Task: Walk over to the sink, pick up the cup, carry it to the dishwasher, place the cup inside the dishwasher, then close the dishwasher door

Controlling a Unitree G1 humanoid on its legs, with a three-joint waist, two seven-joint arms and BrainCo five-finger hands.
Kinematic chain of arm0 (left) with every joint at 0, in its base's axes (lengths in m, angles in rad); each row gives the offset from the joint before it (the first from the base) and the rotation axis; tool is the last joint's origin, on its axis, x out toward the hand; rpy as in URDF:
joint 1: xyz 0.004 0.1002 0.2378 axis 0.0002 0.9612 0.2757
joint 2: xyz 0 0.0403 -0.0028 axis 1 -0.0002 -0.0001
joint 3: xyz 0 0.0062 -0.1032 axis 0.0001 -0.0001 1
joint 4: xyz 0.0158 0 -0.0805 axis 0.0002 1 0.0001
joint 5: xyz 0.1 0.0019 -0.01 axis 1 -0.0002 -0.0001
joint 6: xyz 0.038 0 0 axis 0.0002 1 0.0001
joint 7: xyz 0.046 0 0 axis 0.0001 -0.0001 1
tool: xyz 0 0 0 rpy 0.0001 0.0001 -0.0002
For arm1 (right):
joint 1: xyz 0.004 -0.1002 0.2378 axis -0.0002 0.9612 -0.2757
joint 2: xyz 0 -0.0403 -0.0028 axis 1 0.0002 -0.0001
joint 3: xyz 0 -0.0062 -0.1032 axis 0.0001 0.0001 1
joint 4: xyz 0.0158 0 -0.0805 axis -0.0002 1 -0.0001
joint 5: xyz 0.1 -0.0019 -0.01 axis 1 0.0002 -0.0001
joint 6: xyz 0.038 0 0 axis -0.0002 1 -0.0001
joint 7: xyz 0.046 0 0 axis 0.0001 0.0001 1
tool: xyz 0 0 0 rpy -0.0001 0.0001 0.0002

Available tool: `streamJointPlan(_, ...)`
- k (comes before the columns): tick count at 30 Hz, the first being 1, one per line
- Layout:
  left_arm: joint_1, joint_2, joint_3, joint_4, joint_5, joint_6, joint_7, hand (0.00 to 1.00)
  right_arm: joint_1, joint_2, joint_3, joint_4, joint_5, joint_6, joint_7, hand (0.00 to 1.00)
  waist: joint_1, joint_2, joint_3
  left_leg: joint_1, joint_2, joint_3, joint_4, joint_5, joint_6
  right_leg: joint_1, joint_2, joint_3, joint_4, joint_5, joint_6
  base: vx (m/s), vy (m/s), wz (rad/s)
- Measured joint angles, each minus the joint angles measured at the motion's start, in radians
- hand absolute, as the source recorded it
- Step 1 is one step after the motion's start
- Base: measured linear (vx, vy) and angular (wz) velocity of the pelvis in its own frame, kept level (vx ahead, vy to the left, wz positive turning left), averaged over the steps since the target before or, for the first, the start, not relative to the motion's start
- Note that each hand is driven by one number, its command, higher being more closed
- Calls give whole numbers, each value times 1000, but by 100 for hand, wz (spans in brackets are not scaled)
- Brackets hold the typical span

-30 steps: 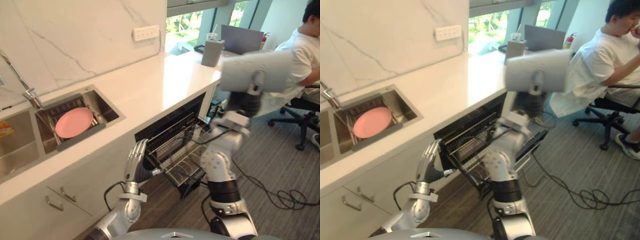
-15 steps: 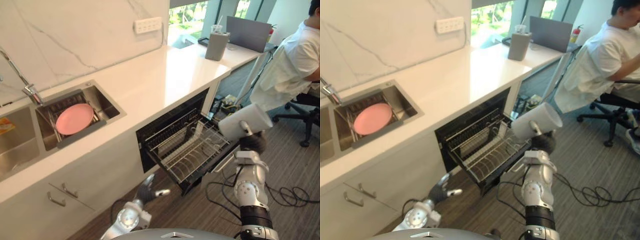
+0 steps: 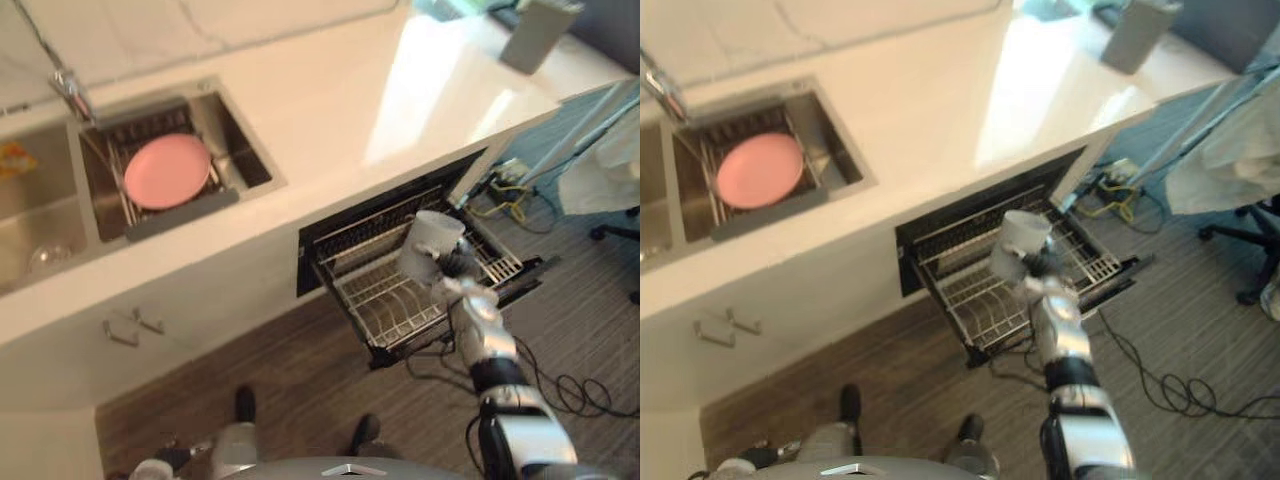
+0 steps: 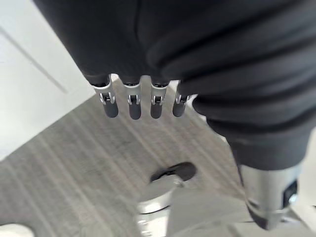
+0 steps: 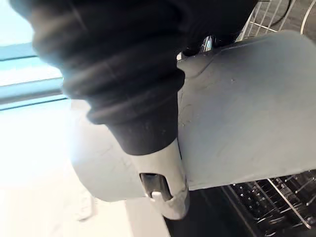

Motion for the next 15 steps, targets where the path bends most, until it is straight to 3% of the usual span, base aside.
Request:
streamJointPlan(2,-1,-1,12,-4,-2,-12,-2,0,-66,-31,30,50,-55,3,-2,100,17,-4,39,-10,-1,-14,0,7,-1,-2,1,-1,1,-1,-1,-35,-4,25)
streamJointPlan(4,-6,-1,24,-8,-17,-58,22,0,-155,-79,93,108,-132,5,-4,100,31,-5,79,-53,3,-27,0,16,2,-47,2,-2,24,-5,-4,-75,5,15)
streamJointPlan(9,-28,13,37,-50,-90,-185,150,0,-244,-169,201,175,-231,43,8,100,71,-9,180,-115,8,-55,-6,39,10,-114,1,1,77,-21,-15,-85,7,11)
streamJointPlan(11,-33,15,35,-50,-95,-211,173,0,-261,-179,228,189,-243,68,20,100,78,-9,188,-139,10,-59,-6,43,8,-142,1,3,89,-22,-15,-63,-5,3)
streamJointPlan(15,-44,19,24,-49,-107,-213,192,0,-267,-187,302,213,-306,119,55,100,88,-9,189,-172,12,-81,-6,50,6,-174,1,0,103,-31,-20,-41,-30,5)
